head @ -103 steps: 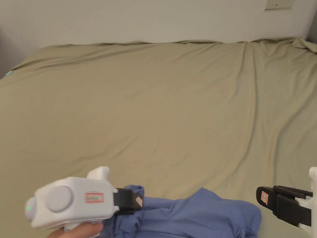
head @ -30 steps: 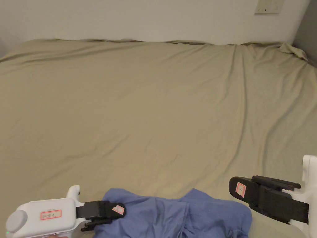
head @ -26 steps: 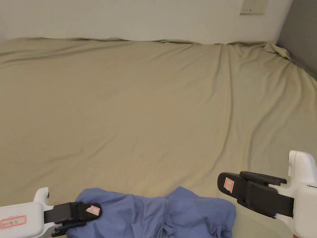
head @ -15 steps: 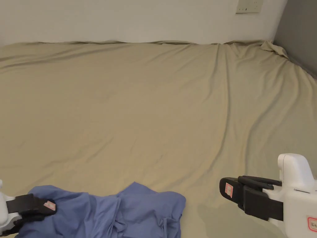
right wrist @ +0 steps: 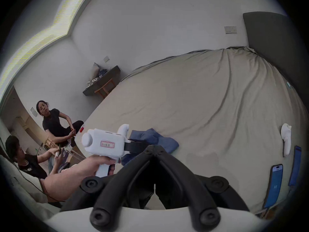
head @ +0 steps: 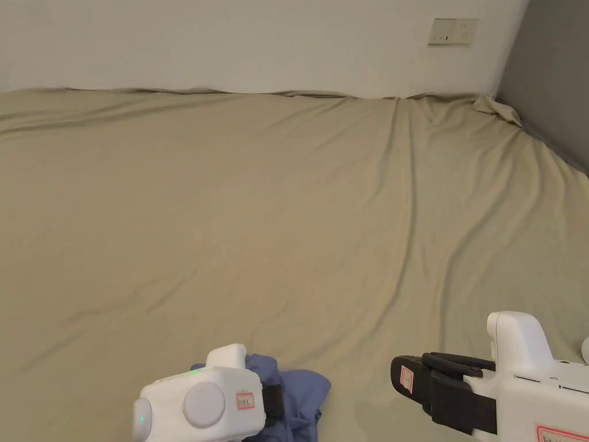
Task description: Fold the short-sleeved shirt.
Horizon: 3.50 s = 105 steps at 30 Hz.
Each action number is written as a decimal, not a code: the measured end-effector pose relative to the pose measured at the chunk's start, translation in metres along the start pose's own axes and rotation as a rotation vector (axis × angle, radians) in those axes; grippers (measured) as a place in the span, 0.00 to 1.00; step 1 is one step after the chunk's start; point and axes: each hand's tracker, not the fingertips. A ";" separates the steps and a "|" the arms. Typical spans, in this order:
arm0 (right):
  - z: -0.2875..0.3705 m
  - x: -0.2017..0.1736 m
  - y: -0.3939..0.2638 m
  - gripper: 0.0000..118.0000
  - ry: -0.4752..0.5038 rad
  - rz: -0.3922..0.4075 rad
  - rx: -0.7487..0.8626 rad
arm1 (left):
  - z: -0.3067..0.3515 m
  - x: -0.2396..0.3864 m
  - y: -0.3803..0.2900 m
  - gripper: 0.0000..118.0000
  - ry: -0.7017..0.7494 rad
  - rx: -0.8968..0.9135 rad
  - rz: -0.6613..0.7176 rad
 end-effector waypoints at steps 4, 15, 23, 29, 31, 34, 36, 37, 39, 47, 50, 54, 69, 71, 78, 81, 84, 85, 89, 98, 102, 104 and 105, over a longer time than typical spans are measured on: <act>0.003 0.011 -0.004 0.01 -0.002 -0.021 -0.004 | 0.045 0.000 -0.004 1.00 -0.230 0.090 0.032; 0.002 0.018 -0.002 0.01 0.033 -0.078 0.043 | 0.060 -0.018 -0.001 0.24 -0.052 0.129 -0.037; 0.011 0.013 -0.003 0.01 0.006 -0.053 0.031 | -0.017 0.099 -0.041 0.24 0.097 0.105 -0.403; 0.009 0.017 0.001 0.01 0.055 -0.077 0.075 | -0.013 0.123 -0.059 0.24 0.096 0.120 -0.437; 0.005 0.022 0.005 0.01 0.162 -0.120 0.119 | 0.008 0.112 -0.057 0.24 -0.037 0.108 -0.364; -0.007 0.036 0.009 0.01 0.322 -0.231 0.162 | 0.050 0.084 -0.050 0.24 -0.221 0.097 -0.279; -0.027 0.049 0.009 0.01 0.450 -0.317 0.143 | 0.078 0.049 -0.044 0.24 -0.243 0.096 -0.179; -0.041 0.055 0.008 0.01 0.492 -0.354 0.120 | 0.090 0.028 -0.041 0.24 -0.205 0.121 -0.126; -0.077 0.066 -0.001 0.01 0.514 -0.392 -0.005 | 0.107 -0.017 -0.027 0.24 -0.138 0.157 -0.027; -0.199 0.114 -0.068 0.01 0.221 -0.515 -0.470 | 0.120 -0.118 -0.006 0.24 -0.175 0.185 0.203; -0.200 0.137 -0.080 0.02 0.342 -0.744 -0.421 | 0.112 -0.114 -0.006 0.24 -0.232 0.154 0.209; -0.196 0.124 -0.073 0.02 0.293 -0.583 -0.417 | 0.079 -0.103 0.002 0.86 -0.166 0.079 0.083; -0.187 0.130 -0.085 0.02 0.341 -0.663 -0.382 | 0.031 -0.057 0.007 0.51 -0.297 0.009 0.102; -0.189 0.130 -0.086 0.02 0.345 -0.687 -0.383 | 0.032 -0.061 0.009 0.49 -0.268 -0.012 0.025; -0.176 0.120 -0.077 0.02 0.343 -0.697 -0.366 | 0.042 -0.085 0.009 0.32 -0.352 -0.003 0.181; -0.149 0.113 -0.063 0.02 0.483 -0.725 -0.203 | 0.067 -0.102 0.013 0.32 -0.383 0.007 0.184; -0.116 0.100 -0.038 0.02 0.569 -0.660 -0.077 | 0.108 -0.142 0.023 0.32 -0.339 0.040 0.178; -0.104 0.094 -0.030 0.02 0.566 -0.617 -0.042 | 0.127 -0.168 0.026 0.32 -0.303 0.069 0.201; -0.066 0.074 -0.009 0.02 0.526 -0.478 0.023 | 0.200 -0.287 0.038 0.32 -0.079 0.115 0.262; -0.038 0.056 -0.022 0.02 0.455 -0.475 0.056 | 0.303 -0.477 -0.009 0.32 0.299 0.191 0.665; -0.041 0.052 -0.026 0.02 0.405 -0.463 0.011 | 0.295 -0.472 -0.013 0.32 0.277 0.195 0.655; -0.041 0.049 -0.026 0.02 0.403 -0.461 0.006 | 0.292 -0.462 -0.007 0.32 0.312 0.194 0.607; -0.041 0.049 -0.024 0.02 0.403 -0.456 0.002 | 0.292 -0.457 -0.004 0.42 0.324 0.193 0.588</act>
